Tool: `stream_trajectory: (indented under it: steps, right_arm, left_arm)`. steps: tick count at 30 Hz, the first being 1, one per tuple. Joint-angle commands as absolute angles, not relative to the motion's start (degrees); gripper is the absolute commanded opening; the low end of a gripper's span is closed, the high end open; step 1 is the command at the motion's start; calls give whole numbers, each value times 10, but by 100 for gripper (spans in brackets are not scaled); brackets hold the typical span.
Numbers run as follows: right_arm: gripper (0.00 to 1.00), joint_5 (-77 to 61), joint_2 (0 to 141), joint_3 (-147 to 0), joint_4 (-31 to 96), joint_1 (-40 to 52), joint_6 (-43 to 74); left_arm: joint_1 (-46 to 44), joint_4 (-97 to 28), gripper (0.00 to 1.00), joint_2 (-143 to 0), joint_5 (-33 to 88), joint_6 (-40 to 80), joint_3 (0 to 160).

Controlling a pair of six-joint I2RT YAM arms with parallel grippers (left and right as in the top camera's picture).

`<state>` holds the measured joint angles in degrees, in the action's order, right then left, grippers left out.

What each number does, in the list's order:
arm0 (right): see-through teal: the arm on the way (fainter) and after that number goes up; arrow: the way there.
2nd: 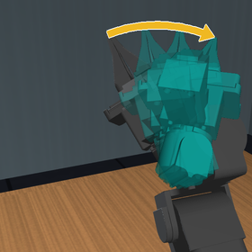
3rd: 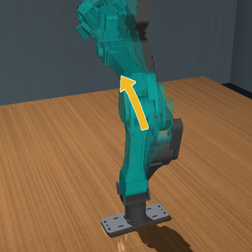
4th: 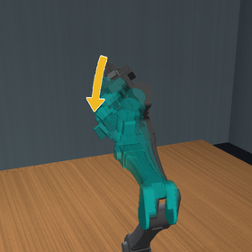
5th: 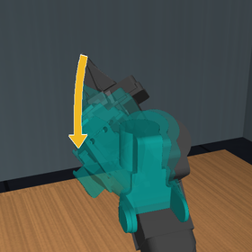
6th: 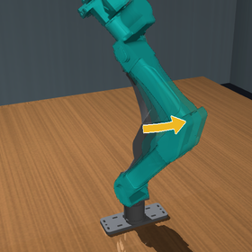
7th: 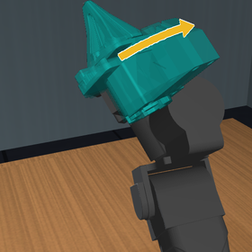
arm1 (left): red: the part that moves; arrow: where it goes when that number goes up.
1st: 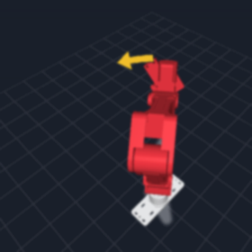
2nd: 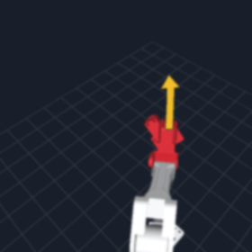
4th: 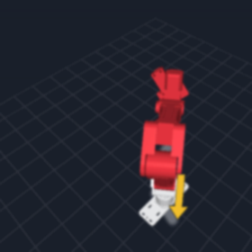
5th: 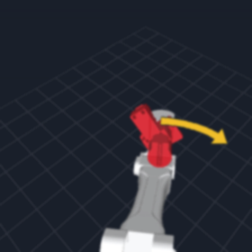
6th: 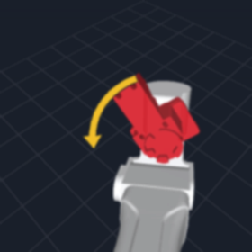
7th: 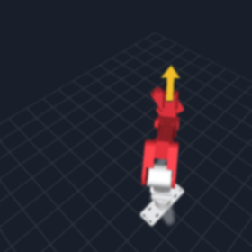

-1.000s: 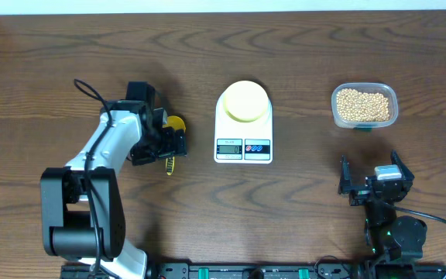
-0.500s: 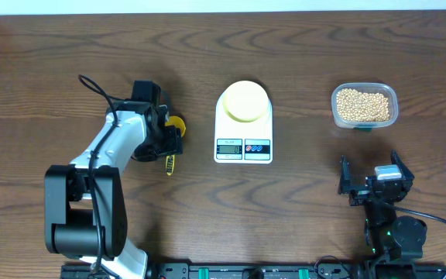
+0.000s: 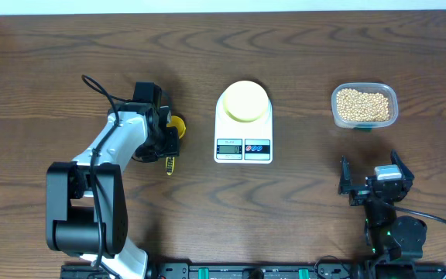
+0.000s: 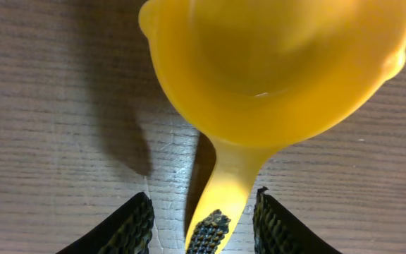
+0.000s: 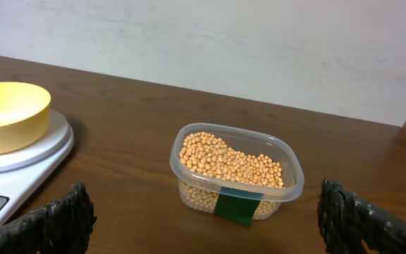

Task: Scoop item into bowl and weigh 50g on scale
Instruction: 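Close the left gripper firmly on the scoop handle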

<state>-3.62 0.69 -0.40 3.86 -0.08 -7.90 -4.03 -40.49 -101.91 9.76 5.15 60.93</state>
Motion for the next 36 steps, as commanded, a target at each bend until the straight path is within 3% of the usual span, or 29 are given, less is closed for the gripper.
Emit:
stream_trajectory:
  steps: [1, 13, 17, 24, 28, 36]
  right_arm:
    - [99, -38, 4, -3, 41, 5, -71]
    - [99, -38, 4, -3, 41, 5, -71]
    - [99, -38, 4, -3, 41, 5, -71]
    - [99, -38, 4, -3, 41, 5, -71]
    - [99, -38, 4, -3, 41, 5, -71]
    - [99, -38, 4, -3, 41, 5, -71]
  left_arm:
    - [-41, -405, 48, -1028, 100, 40, 602]
    - [-41, -399, 47, -1035, 100, 30, 601]
    - [-41, -402, 37, -1046, 100, 24, 601]
    - [-41, -401, 36, -1049, 120, 19, 601]
    - [-41, -402, 29, -1049, 120, 19, 601]
    - [-40, -406, 28, -1049, 143, 20, 601]
